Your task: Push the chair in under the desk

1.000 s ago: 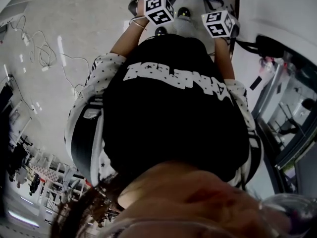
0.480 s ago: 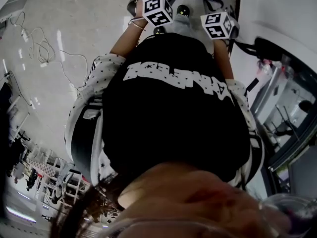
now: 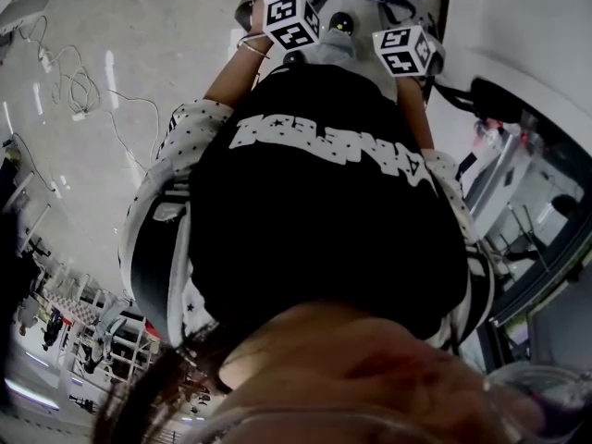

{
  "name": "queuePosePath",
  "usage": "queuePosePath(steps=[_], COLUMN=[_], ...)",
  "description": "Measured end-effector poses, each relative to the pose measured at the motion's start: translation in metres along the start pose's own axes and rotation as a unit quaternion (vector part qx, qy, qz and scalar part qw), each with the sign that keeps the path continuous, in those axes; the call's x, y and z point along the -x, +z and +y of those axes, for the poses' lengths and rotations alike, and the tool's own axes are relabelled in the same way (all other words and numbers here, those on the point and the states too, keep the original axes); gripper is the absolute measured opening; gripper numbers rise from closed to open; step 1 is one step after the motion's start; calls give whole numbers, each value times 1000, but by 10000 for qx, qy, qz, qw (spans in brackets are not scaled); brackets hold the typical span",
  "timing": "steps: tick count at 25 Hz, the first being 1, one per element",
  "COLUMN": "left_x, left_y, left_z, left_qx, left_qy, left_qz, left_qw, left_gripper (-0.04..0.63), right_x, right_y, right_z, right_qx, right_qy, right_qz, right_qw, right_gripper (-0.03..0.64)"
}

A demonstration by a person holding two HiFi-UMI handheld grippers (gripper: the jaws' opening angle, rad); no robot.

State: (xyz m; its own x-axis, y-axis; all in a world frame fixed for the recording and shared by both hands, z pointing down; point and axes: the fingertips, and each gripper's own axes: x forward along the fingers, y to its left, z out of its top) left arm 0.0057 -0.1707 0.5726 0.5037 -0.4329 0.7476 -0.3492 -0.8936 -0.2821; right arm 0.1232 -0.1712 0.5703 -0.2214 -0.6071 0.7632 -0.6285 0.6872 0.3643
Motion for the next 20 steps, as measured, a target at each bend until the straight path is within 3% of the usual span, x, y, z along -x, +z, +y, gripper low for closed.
queuePosePath(steps=[7, 20], left_x=[-7, -14], left_y=[-3, 0], left_z=[22, 32], left_qx=[39, 47], left_qy=[195, 102], left_qz=[99, 41], left_qw=[9998, 9999], left_gripper=[144, 145], right_x=[-14, -24], right_y=[12, 17], right_z=[-10, -21], right_qx=[52, 101], right_qy=[16, 6], right_qz=[-97, -97], right_qw=[9999, 9999], right_gripper=[163, 164])
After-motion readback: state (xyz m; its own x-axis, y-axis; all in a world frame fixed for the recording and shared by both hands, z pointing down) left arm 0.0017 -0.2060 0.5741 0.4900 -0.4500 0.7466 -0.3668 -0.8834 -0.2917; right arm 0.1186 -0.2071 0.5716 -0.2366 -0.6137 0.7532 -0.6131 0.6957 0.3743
